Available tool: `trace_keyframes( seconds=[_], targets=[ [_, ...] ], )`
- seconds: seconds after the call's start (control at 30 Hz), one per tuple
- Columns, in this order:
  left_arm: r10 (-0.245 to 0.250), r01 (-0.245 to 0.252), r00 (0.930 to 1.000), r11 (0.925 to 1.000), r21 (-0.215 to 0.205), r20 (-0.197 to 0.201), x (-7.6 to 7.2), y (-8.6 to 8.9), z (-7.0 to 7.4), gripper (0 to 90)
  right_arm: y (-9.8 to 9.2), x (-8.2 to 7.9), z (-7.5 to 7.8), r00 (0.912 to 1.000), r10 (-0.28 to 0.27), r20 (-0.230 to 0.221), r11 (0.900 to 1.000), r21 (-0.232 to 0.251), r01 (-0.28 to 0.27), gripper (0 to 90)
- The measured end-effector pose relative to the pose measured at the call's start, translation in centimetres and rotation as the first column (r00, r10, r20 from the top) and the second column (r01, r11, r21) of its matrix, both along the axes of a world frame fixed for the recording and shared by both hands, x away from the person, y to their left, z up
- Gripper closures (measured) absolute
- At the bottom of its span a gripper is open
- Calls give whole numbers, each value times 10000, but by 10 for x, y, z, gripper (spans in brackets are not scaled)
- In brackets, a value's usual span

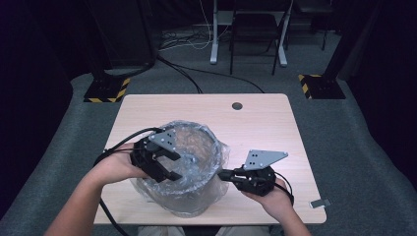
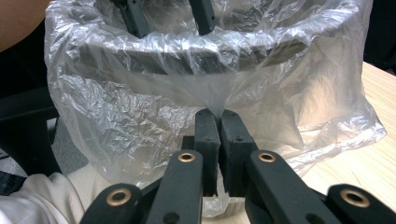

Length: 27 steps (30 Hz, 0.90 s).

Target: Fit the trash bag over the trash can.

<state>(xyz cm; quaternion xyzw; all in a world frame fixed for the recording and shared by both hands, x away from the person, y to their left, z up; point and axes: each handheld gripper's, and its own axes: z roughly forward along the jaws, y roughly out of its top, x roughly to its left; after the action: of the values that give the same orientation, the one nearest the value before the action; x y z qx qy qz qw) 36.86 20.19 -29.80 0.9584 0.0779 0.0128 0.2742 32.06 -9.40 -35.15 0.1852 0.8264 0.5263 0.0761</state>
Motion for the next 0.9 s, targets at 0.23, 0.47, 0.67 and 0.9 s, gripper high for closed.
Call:
trace_keyframes(
  seconds=[0.23, 0.47, 0.67, 0.9],
  targets=[
    [-103, 110, 9993, 9997, 212, -371, 5, 0, -8, 366, -1, 0, 0, 10000, -17, -5, 10000, -14, 17, 860],
    [203, -157, 9983, 9965, 820, -548, 8, -5, -10, 385, -1, 0, 1, 10000, -51, 27, 10000, 58, 50, 855],
    [204, -143, 9977, 9954, 947, -644, 8, -6, -11, 400, -2, 0, 0, 10000, -78, 30, 9999, 76, 77, 852],
    [176, -173, 9998, 9986, 493, -40, 4, -1, -5, 400, -3, 0, 0, 9999, -152, 50, 9997, 210, 151, 841]
  ],
)
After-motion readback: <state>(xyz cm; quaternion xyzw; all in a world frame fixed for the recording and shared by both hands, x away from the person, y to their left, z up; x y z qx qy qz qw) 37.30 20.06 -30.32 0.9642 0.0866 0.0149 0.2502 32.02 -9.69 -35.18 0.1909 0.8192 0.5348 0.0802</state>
